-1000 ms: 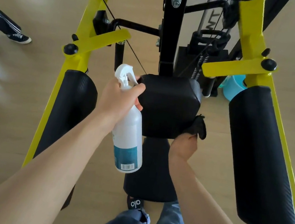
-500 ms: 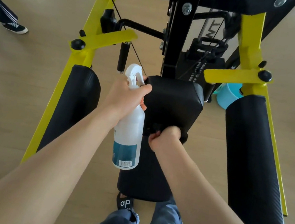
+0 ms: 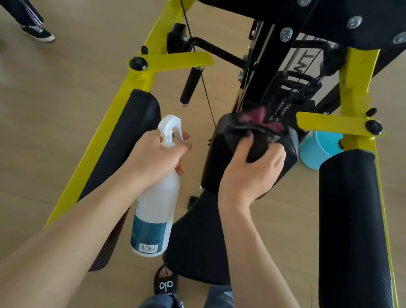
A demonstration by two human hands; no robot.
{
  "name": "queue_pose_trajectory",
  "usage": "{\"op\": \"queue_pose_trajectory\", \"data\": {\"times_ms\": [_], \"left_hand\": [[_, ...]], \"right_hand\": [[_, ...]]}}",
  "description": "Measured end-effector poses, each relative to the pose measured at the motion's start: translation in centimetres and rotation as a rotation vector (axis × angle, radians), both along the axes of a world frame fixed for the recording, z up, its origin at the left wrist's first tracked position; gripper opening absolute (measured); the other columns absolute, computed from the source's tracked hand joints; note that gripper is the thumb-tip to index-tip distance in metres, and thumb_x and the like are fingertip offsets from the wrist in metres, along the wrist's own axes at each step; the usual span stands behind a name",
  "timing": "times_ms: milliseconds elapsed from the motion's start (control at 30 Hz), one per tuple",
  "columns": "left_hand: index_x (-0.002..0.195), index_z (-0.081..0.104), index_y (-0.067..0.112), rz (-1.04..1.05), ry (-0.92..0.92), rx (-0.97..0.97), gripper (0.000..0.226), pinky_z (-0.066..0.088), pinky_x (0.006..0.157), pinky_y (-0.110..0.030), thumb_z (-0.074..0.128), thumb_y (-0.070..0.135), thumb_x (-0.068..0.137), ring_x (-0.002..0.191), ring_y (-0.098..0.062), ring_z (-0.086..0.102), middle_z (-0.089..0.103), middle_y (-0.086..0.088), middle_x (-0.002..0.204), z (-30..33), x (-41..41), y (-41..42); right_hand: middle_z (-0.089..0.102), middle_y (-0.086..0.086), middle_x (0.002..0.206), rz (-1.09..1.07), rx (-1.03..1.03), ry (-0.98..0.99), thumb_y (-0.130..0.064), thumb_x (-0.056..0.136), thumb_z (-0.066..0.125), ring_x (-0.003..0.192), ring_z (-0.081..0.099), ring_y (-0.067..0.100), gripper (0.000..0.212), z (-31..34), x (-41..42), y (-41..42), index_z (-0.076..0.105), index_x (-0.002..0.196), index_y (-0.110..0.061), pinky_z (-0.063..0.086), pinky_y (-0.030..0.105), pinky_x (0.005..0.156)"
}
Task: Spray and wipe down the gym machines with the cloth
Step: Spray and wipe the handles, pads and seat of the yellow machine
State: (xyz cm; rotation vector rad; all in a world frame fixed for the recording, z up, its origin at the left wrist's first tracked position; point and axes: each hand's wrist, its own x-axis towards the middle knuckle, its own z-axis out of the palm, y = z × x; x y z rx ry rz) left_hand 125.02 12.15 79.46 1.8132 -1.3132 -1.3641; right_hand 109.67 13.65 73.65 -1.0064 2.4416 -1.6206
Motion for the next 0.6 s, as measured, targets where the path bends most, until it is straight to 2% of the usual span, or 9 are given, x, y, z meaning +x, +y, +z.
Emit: {"op": "queue_pose_trajectory", "data": {"times_ms": [67, 133, 200, 267, 333, 400, 500, 567, 600], "left_hand": [[0.107, 0.074, 0.025, 0.022, 0.008, -0.002, 0.015, 0.055, 0.065, -0.025, 0.064, 0.021, 0.096, 0.058, -0.014, 0.068, 0.061, 0.001, 0.060, 0.0, 0.4, 0.1], [0.104, 0.075, 0.022, 0.023, 0.012, -0.002, 0.014, 0.054, 0.069, -0.027, 0.064, 0.020, 0.096, 0.060, -0.016, 0.068, 0.060, 0.002, 0.058, -0.3, 0.4, 0.2], [0.102, 0.076, 0.017, 0.033, 0.012, 0.008, 0.014, 0.054, 0.076, -0.032, 0.065, 0.022, 0.095, 0.063, -0.017, 0.068, 0.059, 0.003, 0.053, -0.7, 0.3, 0.5], [0.103, 0.076, 0.012, 0.062, 0.016, 0.024, 0.017, 0.055, 0.079, -0.035, 0.066, 0.024, 0.095, 0.063, -0.016, 0.069, 0.059, 0.005, 0.052, -1.2, 0.3, 0.9], [0.104, 0.075, 0.016, 0.083, 0.017, 0.047, 0.016, 0.054, 0.075, -0.032, 0.066, 0.026, 0.096, 0.062, -0.013, 0.070, 0.059, 0.007, 0.052, -1.6, 0.4, 1.4], [0.100, 0.074, 0.019, 0.083, 0.006, 0.068, 0.013, 0.052, 0.071, -0.027, 0.065, 0.028, 0.097, 0.061, -0.011, 0.070, 0.058, 0.008, 0.052, -1.8, 0.6, 2.1], [0.095, 0.073, 0.016, 0.083, -0.005, 0.079, 0.018, 0.053, 0.075, -0.032, 0.065, 0.032, 0.097, 0.063, -0.014, 0.071, 0.058, 0.007, 0.051, -2.0, 0.8, 3.3], [0.098, 0.074, 0.012, 0.096, 0.000, 0.076, 0.023, 0.053, 0.072, -0.030, 0.064, 0.033, 0.097, 0.062, -0.014, 0.070, 0.059, 0.005, 0.051, -1.9, 1.1, 3.9], [0.100, 0.074, 0.011, 0.104, 0.005, 0.077, 0.023, 0.052, 0.072, -0.029, 0.064, 0.032, 0.097, 0.062, -0.014, 0.070, 0.059, 0.005, 0.051, -1.7, 1.2, 4.1]], "right_hand": [[0.056, 0.005, 0.084, 0.073, 0.007, 0.374, -0.038, 0.096, 0.062, 0.076, 0.051, 0.023, 0.033, -1.1, -0.5, -0.2, 0.055, 0.087, -0.007, 0.041, 0.033, 0.073], [0.056, 0.007, 0.079, 0.196, -0.024, 0.680, -0.034, 0.097, 0.063, 0.071, 0.048, 0.024, 0.030, -1.5, -1.2, -0.2, 0.057, 0.082, -0.009, 0.037, 0.035, 0.068], [0.056, 0.005, 0.078, 0.390, 0.009, 0.900, -0.032, 0.097, 0.064, 0.070, 0.049, 0.025, 0.024, -2.5, -1.7, 0.0, 0.058, 0.083, -0.014, 0.036, 0.037, 0.066], [0.058, 0.001, 0.081, 0.584, 0.134, 1.070, -0.028, 0.092, 0.072, 0.073, 0.053, 0.024, 0.016, -4.4, -1.9, 0.4, 0.059, 0.089, -0.019, 0.038, 0.036, 0.068], [0.060, -0.002, 0.086, 0.777, 0.301, 1.196, -0.023, 0.085, 0.077, 0.079, 0.057, 0.022, 0.019, -6.0, -2.3, 1.0, 0.061, 0.096, -0.021, 0.040, 0.034, 0.072], [0.062, -0.002, 0.098, 0.991, 0.586, 1.286, -0.020, 0.086, 0.073, 0.091, 0.060, 0.022, 0.028, -7.7, -2.8, 1.8, 0.060, 0.111, -0.020, 0.042, 0.033, 0.081], [0.064, -0.002, 0.105, 1.106, 0.805, 1.401, -0.028, 0.089, 0.072, 0.099, 0.062, 0.021, 0.029, -8.4, -3.3, 2.6, 0.061, 0.115, -0.020, 0.043, 0.033, 0.089], [0.065, 0.000, 0.108, 1.187, 0.912, 1.331, -0.030, 0.090, 0.071, 0.102, 0.062, 0.023, 0.030, -8.7, -4.0, 3.0, 0.060, 0.116, -0.020, 0.043, 0.035, 0.091], [0.065, 0.000, 0.108, 1.230, 0.934, 1.220, -0.035, 0.091, 0.069, 0.102, 0.062, 0.023, 0.030, -8.6, -4.4, 3.3, 0.060, 0.116, -0.020, 0.044, 0.036, 0.090]]}}
